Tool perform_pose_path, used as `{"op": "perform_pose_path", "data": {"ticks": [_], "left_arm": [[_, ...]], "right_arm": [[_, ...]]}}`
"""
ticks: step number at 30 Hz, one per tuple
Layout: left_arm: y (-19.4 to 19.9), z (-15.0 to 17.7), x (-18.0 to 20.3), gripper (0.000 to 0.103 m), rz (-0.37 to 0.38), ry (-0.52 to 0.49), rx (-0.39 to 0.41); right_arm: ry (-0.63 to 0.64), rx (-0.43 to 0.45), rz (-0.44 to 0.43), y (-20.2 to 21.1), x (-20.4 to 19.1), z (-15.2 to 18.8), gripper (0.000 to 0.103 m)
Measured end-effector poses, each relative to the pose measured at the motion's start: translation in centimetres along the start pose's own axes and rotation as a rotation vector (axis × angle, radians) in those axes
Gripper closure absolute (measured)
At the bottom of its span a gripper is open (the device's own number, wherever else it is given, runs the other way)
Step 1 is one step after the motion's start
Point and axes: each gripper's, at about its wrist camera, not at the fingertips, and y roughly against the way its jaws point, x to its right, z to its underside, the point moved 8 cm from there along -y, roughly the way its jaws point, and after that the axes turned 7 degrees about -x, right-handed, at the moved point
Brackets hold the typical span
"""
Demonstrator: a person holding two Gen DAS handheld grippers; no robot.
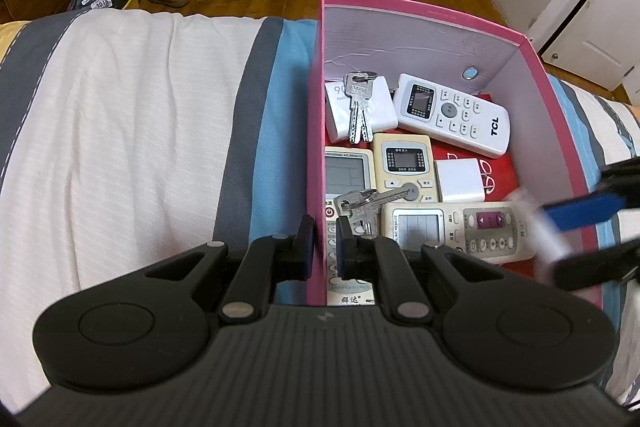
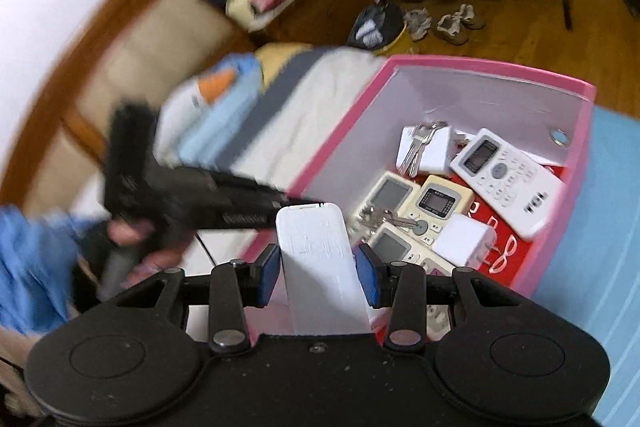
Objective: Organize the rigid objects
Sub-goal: 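Carry the white power bank into the box and lower it onto the remotes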
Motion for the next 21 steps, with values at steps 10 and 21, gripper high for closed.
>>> {"op": "perform_pose_path", "data": {"ticks": [10, 21], "left_arm": [[-0.1, 0.0, -0.2, 0.095, 0.022, 0.007, 0.002], [-0.4, 0.0, -0.2, 0.095, 0.019, 0.007, -0.001]], "right_arm": [[0.067, -0.189, 0.172, -5.9, -0.8, 0.7, 0.056], [0.141, -0.097, 0.189, -5.1, -1.5, 0.4, 0.054]]}}
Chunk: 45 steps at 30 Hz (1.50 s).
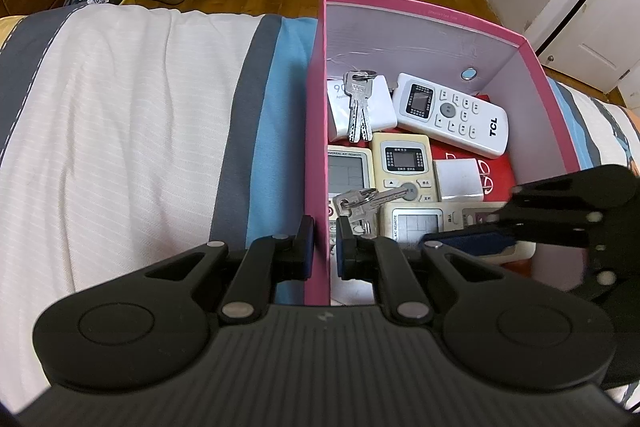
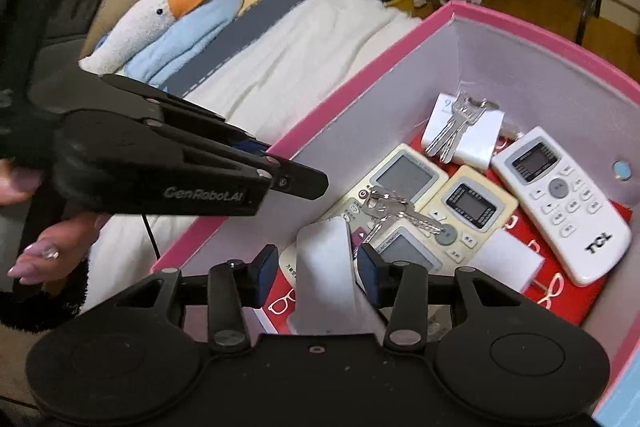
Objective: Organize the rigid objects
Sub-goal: 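Carry the white power bank into the box and lower it onto the remotes, then open the right gripper and lift both tools away from the box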
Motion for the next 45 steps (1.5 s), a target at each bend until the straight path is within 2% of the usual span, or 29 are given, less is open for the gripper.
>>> {"op": "perform_pose_path", "data": {"ticks": [7, 9, 13, 16, 19, 25, 36, 40, 45], "left_arm": [[0.5, -0.1, 0.1, 0.095, -0.038, 0.001, 0.009], [1.1, -0.1, 0.2, 0.092, -0.055, 0.002, 0.018], [3.0, 0.1, 0.5, 0.087, -0.083, 0.003, 0.046], [4.7, 0.3, 0.8, 0.087, -0.113, 0.024, 0.046], [6.9, 0.5, 1.9, 0.081, -0.134, 0.021, 0.063], [10.0, 1.9, 5.6, 0.074, -0.173, -0.066, 0.082], [13.4, 6.0, 11.9, 0.067, -0.149, -0.103, 0.153], [13.6, 8.0, 13.9, 0.064, -0.121, -0.109, 0.17], [14.0, 9.9, 15.4, 0.062, -0.141, -0.108, 0.187]], "right_arm": [[-0.012, 0.098, 0.015, 3.6, -0.1, 1.0, 0.054], [-0.02, 0.127, 0.023, 4.8, 0.0, 1.5, 0.054], [-0.034, 0.181, 0.03, 7.2, -0.2, 2.4, 0.054], [-0.034, 0.222, 0.05, 8.9, -0.6, 2.6, 0.054], [-0.035, 0.277, 0.084, 10.9, -1.1, 2.8, 0.054], [-0.032, 0.356, 0.109, 14.4, -2.4, 3.6, 0.052], [-0.062, 0.504, 0.293, 20.8, -4.3, 10.0, 0.046], [-0.098, 0.502, 0.354, 21.9, -4.0, 12.3, 0.045], [-0.195, 0.511, 0.363, 22.7, -3.2, 14.7, 0.038]]}}
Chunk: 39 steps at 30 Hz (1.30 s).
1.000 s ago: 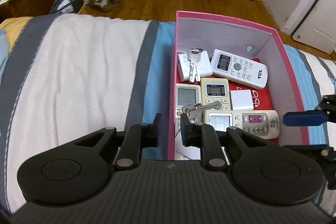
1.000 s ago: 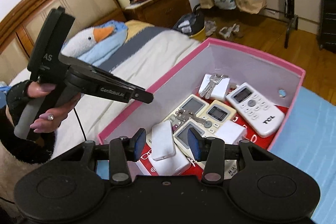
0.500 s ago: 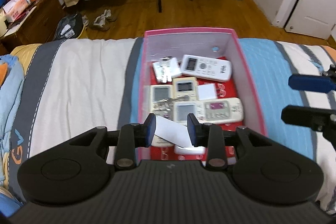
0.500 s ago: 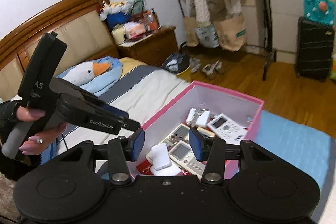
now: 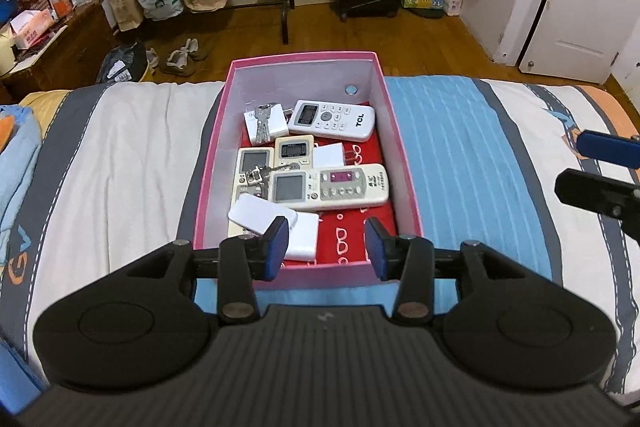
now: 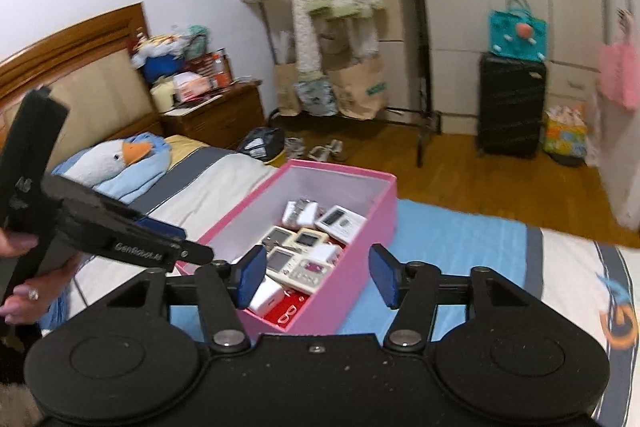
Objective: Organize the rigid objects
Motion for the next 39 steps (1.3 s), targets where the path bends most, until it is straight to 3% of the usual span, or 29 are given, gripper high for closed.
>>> {"op": "perform_pose_path", "data": {"ticks": [4, 9, 16, 21, 23, 24, 35, 39], "left_arm": [[0.2, 1.4, 0.9, 0.062, 0.026, 0.012, 0.012], [-0.8, 3.2, 1.6, 0.062, 0.028, 0.006, -0.009], [-2.6, 4.6, 2.1, 0.06, 0.04, 0.015, -0.029], [-3.1, 5.1, 2.1, 0.059, 0.011, 0.013, -0.031], [-3.2, 5.1, 2.2, 0.054, 0.019, 0.018, -0.024], [-3.2, 5.1, 2.2, 0.052, 0.02, 0.019, -0.02], [-2.9, 5.3, 2.2, 0.021, -0.009, 0.02, 0.031], [-2.9, 5.3, 2.0, 0.017, -0.013, 0.026, 0.036]], "right_arm": [[-0.01, -0.015, 0.02, 0.3, 0.7, 1.3, 0.036], [0.005, -0.052, 0.11, -0.1, 2.0, 2.4, 0.036], [-0.065, -0.079, 0.127, -0.6, 3.1, 3.9, 0.033], [-0.08, -0.106, 0.206, -1.1, 3.1, 4.7, 0.023], [-0.116, -0.108, 0.252, -1.0, 3.4, 4.9, 0.008], [-0.134, -0.094, 0.276, -0.9, 3.6, 5.0, 0.006], [-0.164, -0.066, 0.347, 0.3, 4.1, 5.6, 0.006], [-0.176, -0.084, 0.351, 0.2, 4.1, 5.9, 0.006]]}}
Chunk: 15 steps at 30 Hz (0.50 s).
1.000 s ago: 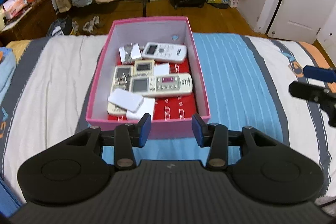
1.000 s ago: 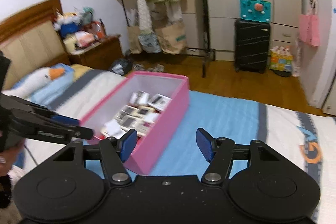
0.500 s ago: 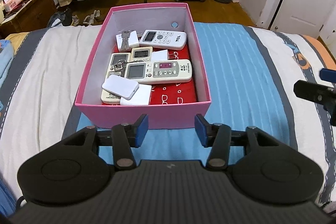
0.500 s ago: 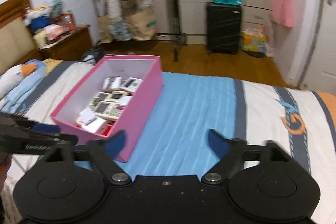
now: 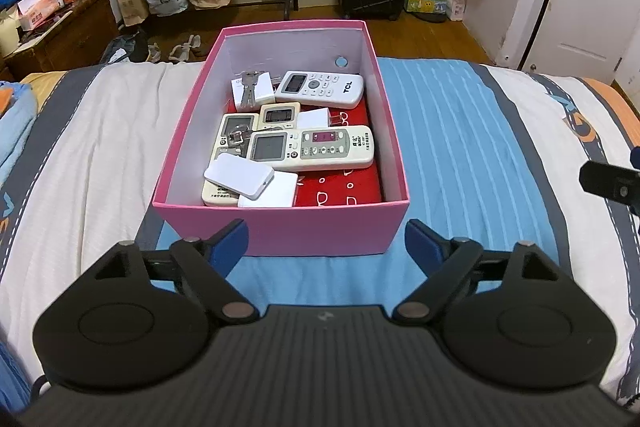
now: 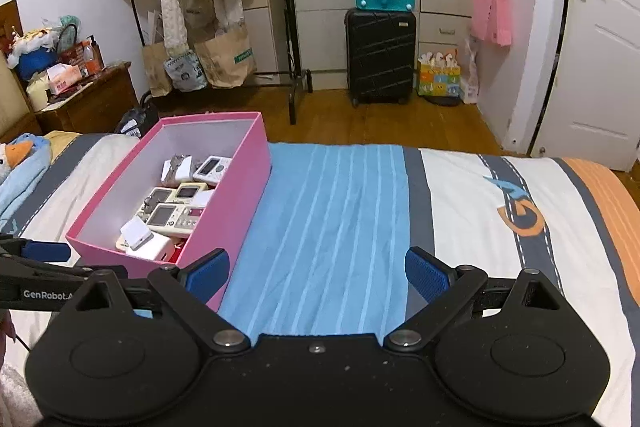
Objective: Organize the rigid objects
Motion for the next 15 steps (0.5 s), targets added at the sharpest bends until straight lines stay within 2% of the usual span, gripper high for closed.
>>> {"op": "perform_pose_path", "data": {"ticks": [10, 15], "left_arm": [[-0.16, 0.05, -0.26, 0.01, 0.004, 0.005, -0.001], [-0.52, 0.2, -0.6, 0.01, -0.017, 0.017, -0.022]], "right_arm": [[0.016, -0.005, 0.028, -0.05, -0.19, 0.3, 0.006], [0.017, -0.009, 0.054, -0.1, -0.01, 0.2, 0.006]]}}
